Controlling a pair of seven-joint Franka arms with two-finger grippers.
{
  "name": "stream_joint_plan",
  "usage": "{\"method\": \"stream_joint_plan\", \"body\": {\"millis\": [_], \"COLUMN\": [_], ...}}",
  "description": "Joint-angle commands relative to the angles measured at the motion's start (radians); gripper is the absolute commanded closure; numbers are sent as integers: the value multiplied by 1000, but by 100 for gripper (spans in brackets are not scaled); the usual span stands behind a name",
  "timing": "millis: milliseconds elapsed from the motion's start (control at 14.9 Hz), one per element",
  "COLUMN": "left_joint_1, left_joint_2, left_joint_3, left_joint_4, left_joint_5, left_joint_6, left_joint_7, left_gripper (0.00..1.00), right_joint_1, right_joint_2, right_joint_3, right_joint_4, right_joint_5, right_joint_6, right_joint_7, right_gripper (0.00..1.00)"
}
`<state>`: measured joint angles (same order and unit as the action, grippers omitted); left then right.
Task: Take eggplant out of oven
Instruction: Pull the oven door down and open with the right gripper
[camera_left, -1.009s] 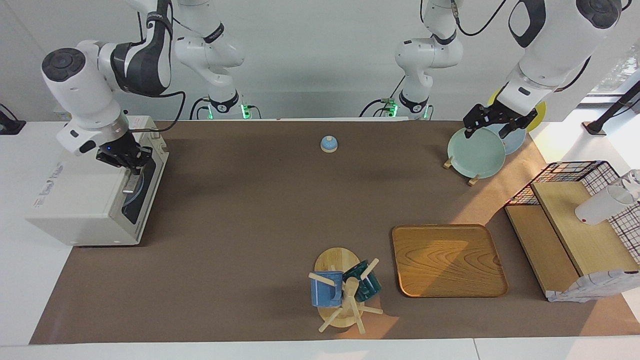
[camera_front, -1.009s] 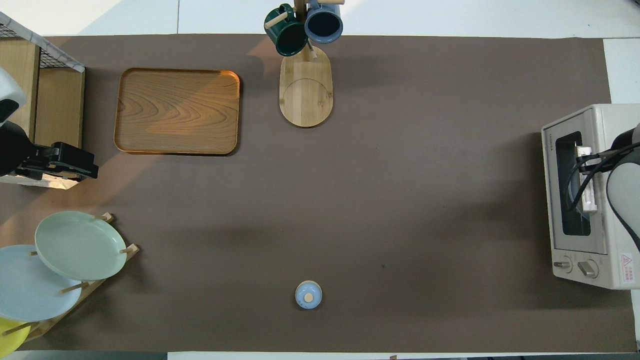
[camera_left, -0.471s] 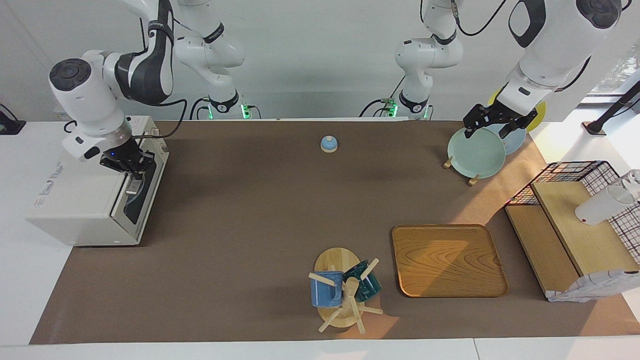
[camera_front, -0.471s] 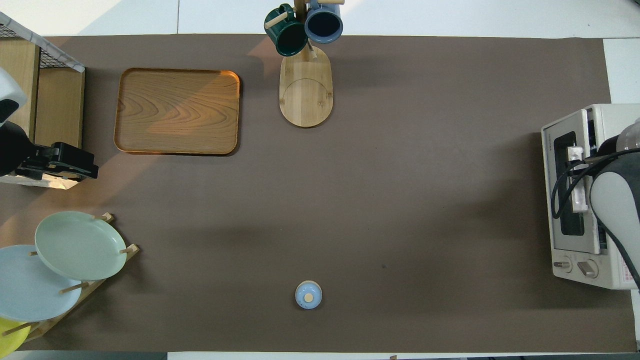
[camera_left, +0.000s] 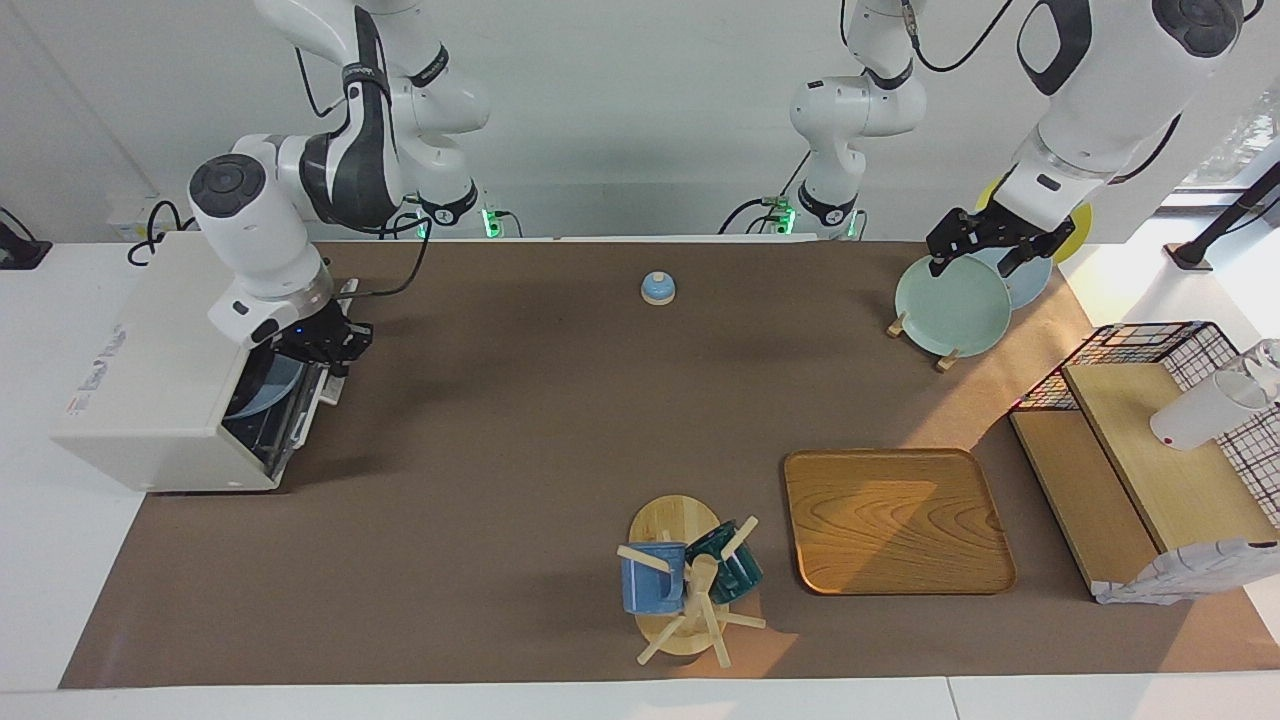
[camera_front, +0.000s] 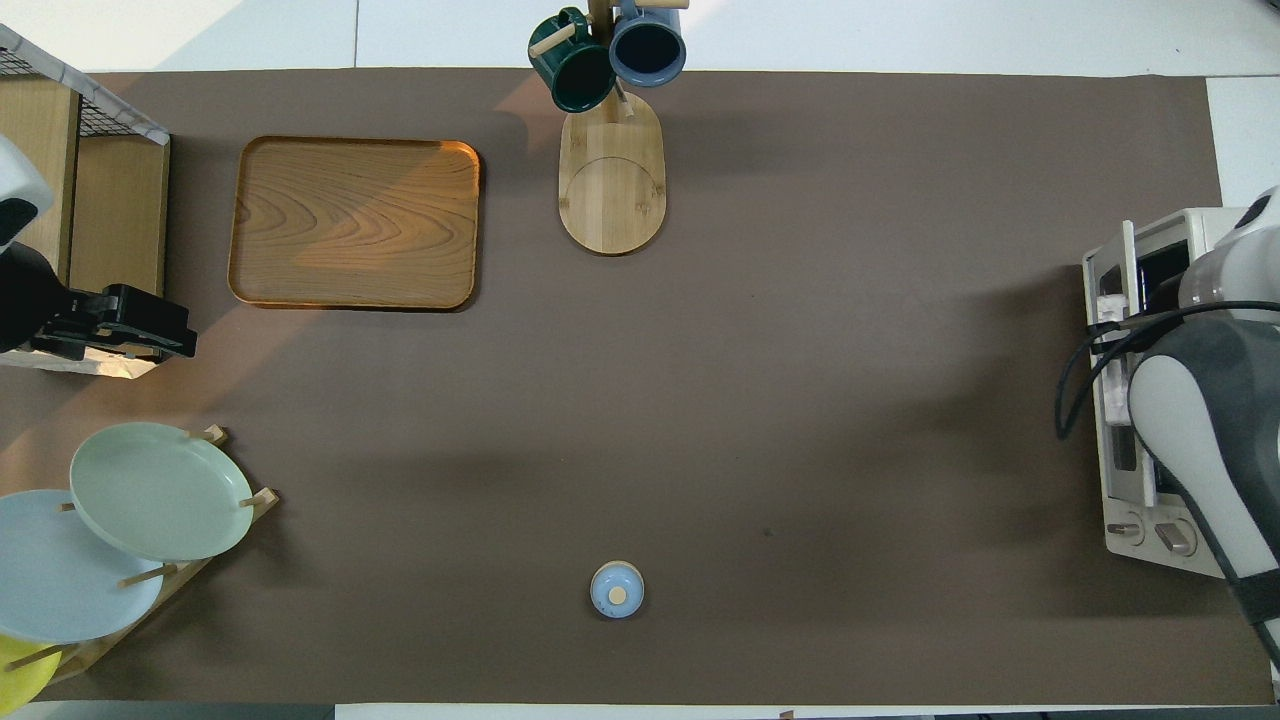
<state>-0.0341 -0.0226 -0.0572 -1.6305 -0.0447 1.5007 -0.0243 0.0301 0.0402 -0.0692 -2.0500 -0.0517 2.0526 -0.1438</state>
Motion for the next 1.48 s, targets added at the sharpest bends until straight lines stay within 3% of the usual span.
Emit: {"method": "stream_joint_plan", "body": {"millis": [0, 404, 807, 1076, 1143, 1278, 1413], "left_joint_1": [10, 10, 10, 10, 10, 10, 10], "left_joint_2": [-25, -25, -25, -25, -25, -26, -25], "left_joint_3": [-7, -7, -7, -7, -7, -7, -7], "left_joint_4": [-25, -25, -25, -25, -25, -25, -25], "left_joint_5": [16, 16, 16, 16, 16, 16, 16], "left_joint_6": [4, 4, 4, 4, 4, 4, 4], "left_joint_7": [-2, -2, -2, -2, -2, -2, -2], "left_gripper": [0, 0, 0, 0, 0, 0, 0], "right_joint_1": [17, 54, 91, 129, 128, 90, 62], "right_joint_2": [43, 135, 130, 124, 109, 61, 17], "right_joint_3": [-6, -4, 2, 3, -3, -4, -1], "right_joint_4": [-76, -88, -91, -20, -6, 5, 4], "right_joint_5": [-7, -5, 113, 113, 110, 63, -11], "right_joint_6": [182, 256, 239, 115, 75, 14, -55], "right_joint_7": [19, 108, 119, 119, 119, 115, 112], "right_gripper": [100, 100, 100, 97, 69, 27, 27]}}
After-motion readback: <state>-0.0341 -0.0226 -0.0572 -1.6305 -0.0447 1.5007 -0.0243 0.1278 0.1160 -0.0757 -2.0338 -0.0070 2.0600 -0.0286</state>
